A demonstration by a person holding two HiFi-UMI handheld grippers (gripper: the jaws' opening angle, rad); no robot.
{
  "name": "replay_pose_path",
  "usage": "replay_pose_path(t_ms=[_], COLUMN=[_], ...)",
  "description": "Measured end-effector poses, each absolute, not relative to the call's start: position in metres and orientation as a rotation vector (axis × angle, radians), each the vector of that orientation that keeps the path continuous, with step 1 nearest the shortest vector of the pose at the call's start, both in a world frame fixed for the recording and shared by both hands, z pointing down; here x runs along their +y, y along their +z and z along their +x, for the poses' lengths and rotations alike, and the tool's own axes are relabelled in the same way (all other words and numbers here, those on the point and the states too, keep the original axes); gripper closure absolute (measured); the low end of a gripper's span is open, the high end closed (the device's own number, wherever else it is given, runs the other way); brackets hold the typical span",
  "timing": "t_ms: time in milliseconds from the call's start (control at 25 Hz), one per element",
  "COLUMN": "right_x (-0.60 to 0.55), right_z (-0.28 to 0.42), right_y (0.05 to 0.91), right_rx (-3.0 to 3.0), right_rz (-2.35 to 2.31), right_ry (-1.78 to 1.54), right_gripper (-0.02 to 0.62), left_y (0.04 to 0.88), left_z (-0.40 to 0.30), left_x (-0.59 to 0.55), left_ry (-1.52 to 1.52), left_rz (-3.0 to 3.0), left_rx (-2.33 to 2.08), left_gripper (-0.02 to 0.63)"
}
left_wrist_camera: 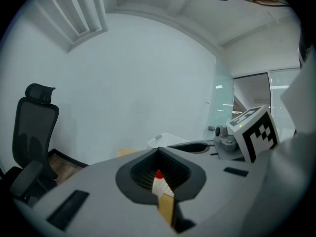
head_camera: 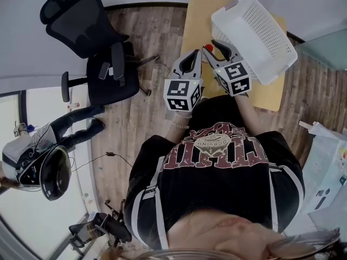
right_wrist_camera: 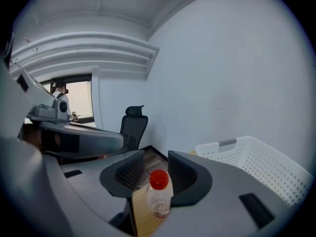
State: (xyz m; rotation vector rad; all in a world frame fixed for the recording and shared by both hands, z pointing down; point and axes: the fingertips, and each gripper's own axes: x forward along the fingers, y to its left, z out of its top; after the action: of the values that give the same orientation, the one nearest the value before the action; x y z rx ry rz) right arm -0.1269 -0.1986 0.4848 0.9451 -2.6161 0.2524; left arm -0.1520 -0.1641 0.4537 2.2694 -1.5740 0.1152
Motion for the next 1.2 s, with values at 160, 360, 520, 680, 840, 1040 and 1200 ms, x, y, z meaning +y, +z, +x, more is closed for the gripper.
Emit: replay_pose_path(t_ms=[160,360,520,680,840,1040,1200], right_x=[-0.198,-0.197,-0.197,-0.199,-0.2,-0.201,-0.203], right_z=[-0.123,-0.117,-0.106,-0.097,-0.088,-0.073,-0.063], right_y=[0.48,0.472,0.468,0.464,0.46,0.454,0.452], right_rx=[-2.62,-2.631,-2.637,-2.643,-2.647,-2.654,-2.653], right_rz=[0.964,0.995,1.021,1.045,1.061,1.089,1.121], right_ry=[0.237,0.216,0.211,0.217,0.221,0.223,0.233], right_gripper=[0.454,0.494,0.522,0.545,0.552,0.56,0.565], left_y=[0.454,0.453,0.451,0.45,0.447,0.444,0.444], left_z=[-0.149,-0.144,-0.134,-0.126,-0.117,-0.102,-0.094], left_x=[-0.163,-0.162,-0.161,-0.162,-0.164,-0.168,-0.171], left_ry=[0.115,0.108,0.105,0.111,0.115,0.117,0.126], left_rz=[2.275,2.28,2.291,2.299,2.31,2.333,2.353], left_rx=[-1.565,-1.553,-1.538,-1.53,-1.52,-1.501,-1.477], left_gripper=[0.56,0.56,0.56,0.56,0.56,0.56,0.56])
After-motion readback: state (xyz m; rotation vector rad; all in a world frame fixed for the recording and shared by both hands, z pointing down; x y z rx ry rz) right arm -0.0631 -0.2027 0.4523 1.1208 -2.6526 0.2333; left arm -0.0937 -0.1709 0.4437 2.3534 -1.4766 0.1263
